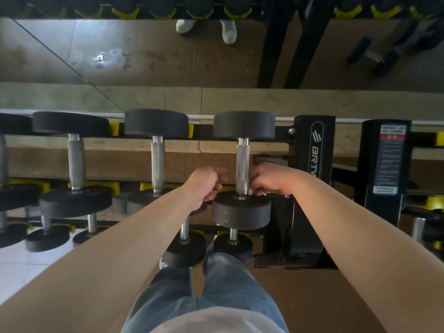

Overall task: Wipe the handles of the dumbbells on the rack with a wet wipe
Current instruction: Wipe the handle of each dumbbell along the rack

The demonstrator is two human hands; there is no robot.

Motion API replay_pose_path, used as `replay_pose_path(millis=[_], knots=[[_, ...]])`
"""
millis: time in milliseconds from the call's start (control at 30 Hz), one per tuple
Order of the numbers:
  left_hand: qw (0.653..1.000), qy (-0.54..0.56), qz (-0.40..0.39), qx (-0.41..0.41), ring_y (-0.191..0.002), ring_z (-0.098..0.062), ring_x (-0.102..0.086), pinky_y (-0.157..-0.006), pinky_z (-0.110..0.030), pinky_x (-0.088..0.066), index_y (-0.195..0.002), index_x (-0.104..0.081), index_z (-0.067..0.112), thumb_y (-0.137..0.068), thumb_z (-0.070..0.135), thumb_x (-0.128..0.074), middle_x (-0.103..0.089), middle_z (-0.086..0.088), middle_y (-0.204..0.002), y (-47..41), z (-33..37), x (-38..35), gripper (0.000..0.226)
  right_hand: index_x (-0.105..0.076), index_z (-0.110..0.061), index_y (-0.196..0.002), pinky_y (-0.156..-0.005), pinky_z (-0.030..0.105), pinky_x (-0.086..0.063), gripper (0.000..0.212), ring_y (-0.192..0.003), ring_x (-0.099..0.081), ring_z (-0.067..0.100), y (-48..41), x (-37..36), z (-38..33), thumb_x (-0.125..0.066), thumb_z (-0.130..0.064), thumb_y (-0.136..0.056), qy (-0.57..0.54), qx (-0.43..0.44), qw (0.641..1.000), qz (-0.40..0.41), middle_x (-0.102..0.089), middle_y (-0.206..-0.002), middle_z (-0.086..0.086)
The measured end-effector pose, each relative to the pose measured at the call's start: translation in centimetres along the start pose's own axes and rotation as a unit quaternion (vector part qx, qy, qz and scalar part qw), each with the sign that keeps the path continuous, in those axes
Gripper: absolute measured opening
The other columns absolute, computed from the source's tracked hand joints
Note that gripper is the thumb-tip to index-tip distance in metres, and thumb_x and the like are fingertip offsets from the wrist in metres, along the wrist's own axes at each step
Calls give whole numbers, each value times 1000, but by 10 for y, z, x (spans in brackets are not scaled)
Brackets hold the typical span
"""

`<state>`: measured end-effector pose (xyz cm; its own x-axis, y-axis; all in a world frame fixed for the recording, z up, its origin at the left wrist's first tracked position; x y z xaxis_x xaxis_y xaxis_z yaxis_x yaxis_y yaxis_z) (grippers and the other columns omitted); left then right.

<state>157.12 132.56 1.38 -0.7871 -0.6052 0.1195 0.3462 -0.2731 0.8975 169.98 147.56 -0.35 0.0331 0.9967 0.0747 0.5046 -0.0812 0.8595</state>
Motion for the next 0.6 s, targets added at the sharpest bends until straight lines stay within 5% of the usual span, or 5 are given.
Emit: replay_pose_path(millis=[100,167,433,500,600], knots=[[1000,-10,4,0,-73,-11,-53,-58,-20,-42,-111,-70,23,-104,8,-46,-71,-4,-111,-4,1,-3,29,-63,-7,-125,-87,34,-60,31,-104,-70,26,-12,8,-10,-52,5,-99,-239,50,968,53,-69,-117,15],[1000,-13,7,0,-75,-11,-54,-59,-21,-43,-112,-70,22,-104,8,-48,-71,-3,-110,-5,1,-4,28,-62,-7,-124,-97,42,-57,31,-113,-66,31,-19,13,-18,-50,7,-99,-296,94,945,103,-66,-123,16],[1000,-23,11,11,-70,-9,-51,-59,-20,-42,-113,-70,22,-105,9,-46,-70,-2,-108,-2,3,-5,29,-68,-2,-110,-73,26,-56,20,-83,-66,21,-6,0,3,-58,5,-94,6,-12,1000,-20,-70,-101,17],[999,-31,-5,-1,-72,-10,-51,-60,-20,-43,-112,-69,23,-104,9,-45,-70,-3,-109,0,3,-3,29,-69,-6,-105,-73,28,-58,18,-78,-66,18,-4,-2,0,-59,4,-94,-21,-8,999,37,-70,-95,13],[997,-49,-43,-42,-74,-12,-47,-57,-21,-40,-113,-69,24,-104,15,-50,-67,-6,-109,3,4,2,23,-71,-14,-111,-79,31,-60,22,-84,-68,15,5,0,-6,-57,-4,-97,-63,48,971,224,-71,-95,3]])
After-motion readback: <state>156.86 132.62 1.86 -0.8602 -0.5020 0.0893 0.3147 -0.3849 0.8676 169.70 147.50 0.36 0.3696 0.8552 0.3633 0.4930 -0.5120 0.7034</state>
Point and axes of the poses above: each hand's wrist, its own y-axis away from the middle knuckle, its own x-axis out of the back of the hand, z = x × y, the point moved 1 cm from there along -y, towards the middle knuckle
